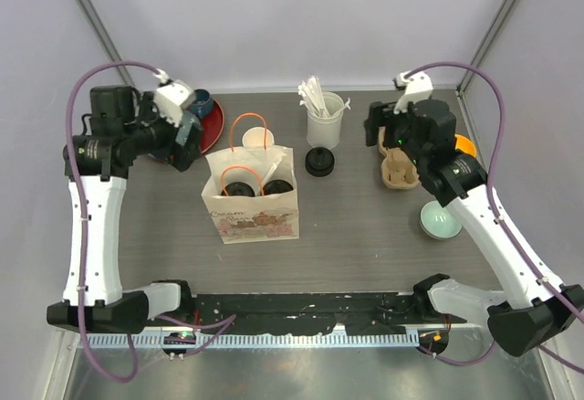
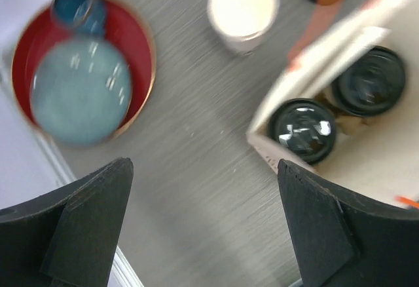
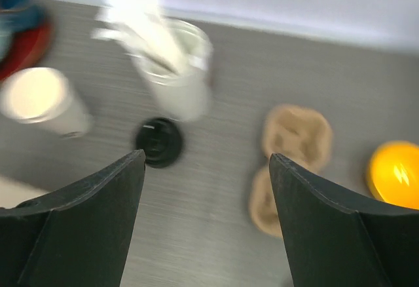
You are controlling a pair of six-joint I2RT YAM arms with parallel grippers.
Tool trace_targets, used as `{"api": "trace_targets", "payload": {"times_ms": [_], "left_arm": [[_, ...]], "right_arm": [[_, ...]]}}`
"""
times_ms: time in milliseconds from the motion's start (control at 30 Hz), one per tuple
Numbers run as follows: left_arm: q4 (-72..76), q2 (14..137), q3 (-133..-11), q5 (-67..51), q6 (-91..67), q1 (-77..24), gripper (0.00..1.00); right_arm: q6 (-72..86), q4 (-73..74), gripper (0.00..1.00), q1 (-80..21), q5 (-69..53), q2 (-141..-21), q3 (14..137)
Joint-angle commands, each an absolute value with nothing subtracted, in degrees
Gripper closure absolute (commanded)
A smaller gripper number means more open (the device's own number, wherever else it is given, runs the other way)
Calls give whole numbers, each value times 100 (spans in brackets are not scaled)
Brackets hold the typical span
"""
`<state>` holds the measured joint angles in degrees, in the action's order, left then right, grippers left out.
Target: Pack the takeout coffee
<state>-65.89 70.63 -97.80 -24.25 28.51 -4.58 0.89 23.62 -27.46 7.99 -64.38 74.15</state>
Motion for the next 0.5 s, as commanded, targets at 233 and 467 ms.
{"api": "trace_targets", "payload": {"times_ms": [233,467], "left_arm": [[-5345,7304,-8044,-1872,1529,1837,5],[-4167,6856,-6277,-1942,1398,1828,4]], "right_arm": [[1046,1891,18,-1565,2556,-5231,5258],[1397,1213,18,-1564,3084,-4440,3808]]}}
